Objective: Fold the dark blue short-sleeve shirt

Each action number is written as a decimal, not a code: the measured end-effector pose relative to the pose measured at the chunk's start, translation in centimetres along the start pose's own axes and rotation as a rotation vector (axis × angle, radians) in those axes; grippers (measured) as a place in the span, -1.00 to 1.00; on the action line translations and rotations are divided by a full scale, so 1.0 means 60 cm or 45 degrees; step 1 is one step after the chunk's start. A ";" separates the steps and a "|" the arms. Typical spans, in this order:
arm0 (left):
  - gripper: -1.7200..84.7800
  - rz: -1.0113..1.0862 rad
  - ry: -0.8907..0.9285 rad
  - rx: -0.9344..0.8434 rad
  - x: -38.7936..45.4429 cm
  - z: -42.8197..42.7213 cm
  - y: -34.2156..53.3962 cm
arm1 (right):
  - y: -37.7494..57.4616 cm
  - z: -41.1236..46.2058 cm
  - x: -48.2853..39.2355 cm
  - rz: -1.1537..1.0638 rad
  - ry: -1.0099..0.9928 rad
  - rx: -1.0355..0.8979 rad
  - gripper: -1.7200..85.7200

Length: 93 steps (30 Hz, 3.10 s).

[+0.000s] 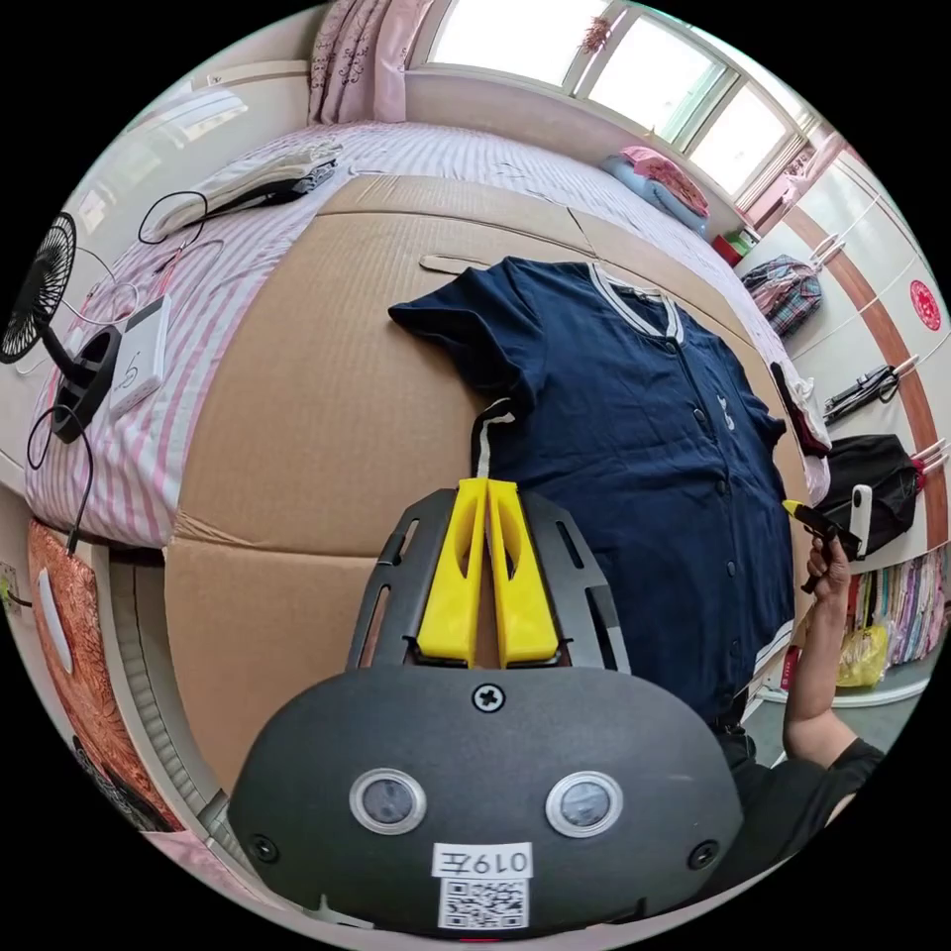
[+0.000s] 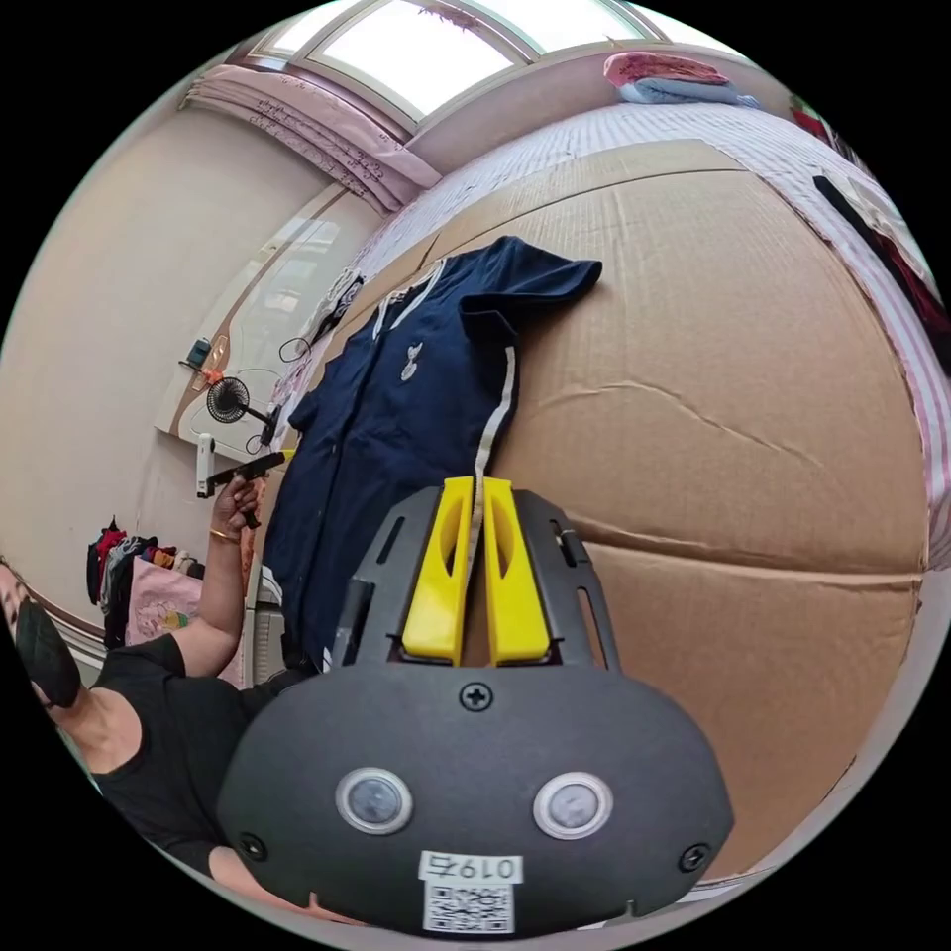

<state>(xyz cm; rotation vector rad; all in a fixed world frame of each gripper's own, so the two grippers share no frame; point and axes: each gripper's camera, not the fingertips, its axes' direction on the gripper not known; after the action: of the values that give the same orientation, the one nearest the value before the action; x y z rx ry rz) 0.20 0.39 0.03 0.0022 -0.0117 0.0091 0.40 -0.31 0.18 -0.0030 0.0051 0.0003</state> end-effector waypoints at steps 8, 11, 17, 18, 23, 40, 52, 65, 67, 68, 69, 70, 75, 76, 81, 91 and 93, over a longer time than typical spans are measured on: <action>-0.94 0.062 -0.034 0.019 0.029 0.003 0.035 | -0.059 -0.016 0.023 -0.032 0.019 0.120 -0.90; -0.94 0.061 -0.050 0.028 0.039 0.005 0.047 | -0.112 0.011 0.033 -0.043 0.039 0.122 -0.85; -0.94 0.087 -0.081 0.035 0.057 0.004 0.069 | -0.174 0.106 0.043 -0.036 0.048 0.022 -0.82; -0.94 0.088 -0.081 0.036 0.059 0.004 0.072 | -0.177 0.122 0.042 -0.037 0.040 0.009 -0.83; -0.94 0.093 -0.071 0.031 0.062 0.002 0.083 | -0.172 0.159 0.019 -0.047 0.105 0.038 -0.93; -0.94 0.121 -0.071 0.157 0.067 -0.042 0.129 | 0.051 0.263 -0.256 -0.178 0.345 0.280 -0.97; -0.93 0.277 -0.303 0.405 0.127 -0.092 0.249 | 0.323 0.583 -0.692 -0.688 0.432 0.237 -0.98; -0.94 0.301 -0.201 0.272 0.053 -0.064 0.144 | 0.305 0.884 -1.000 -0.999 0.323 0.208 -0.98; -0.94 0.282 -0.148 0.255 0.032 -0.069 0.123 | 0.301 0.923 -1.027 -1.018 0.282 0.175 -0.98; -0.94 0.244 -0.070 0.253 0.006 -0.081 0.104 | 0.300 0.945 -1.044 -1.039 0.265 0.162 -0.98; -0.94 0.184 0.006 0.297 -0.028 -0.100 0.082 | 0.301 0.964 -1.059 -1.058 0.269 0.171 -0.98; -0.94 0.145 0.036 0.332 -0.048 -0.112 0.069 | 0.302 0.973 -1.066 -1.065 0.277 0.179 -0.98; -0.93 -0.109 0.250 0.402 -0.232 -0.142 -0.147 | 0.290 1.057 -1.107 -1.065 0.252 0.171 -0.98; -0.93 -0.129 0.251 0.380 -0.249 -0.132 -0.177 | 0.288 1.065 -1.112 -1.063 0.242 0.171 -0.98; -0.93 -0.192 0.421 0.094 -0.336 -0.026 -0.390 | 0.299 1.126 -1.145 -1.084 0.317 0.221 -0.98; -0.94 -0.163 0.378 -0.146 -0.359 0.050 -0.545 | 0.291 1.239 -1.178 -1.141 0.231 0.166 -0.87; -0.94 -0.156 0.342 -0.188 -0.360 0.067 -0.571 | 0.273 1.270 -1.191 -1.165 0.266 0.183 -0.85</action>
<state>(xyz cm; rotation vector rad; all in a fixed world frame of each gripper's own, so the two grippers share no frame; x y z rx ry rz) -21.13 -34.09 3.74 -0.1460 0.2567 -0.1141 -70.67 16.28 76.68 0.1385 0.2127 -0.9157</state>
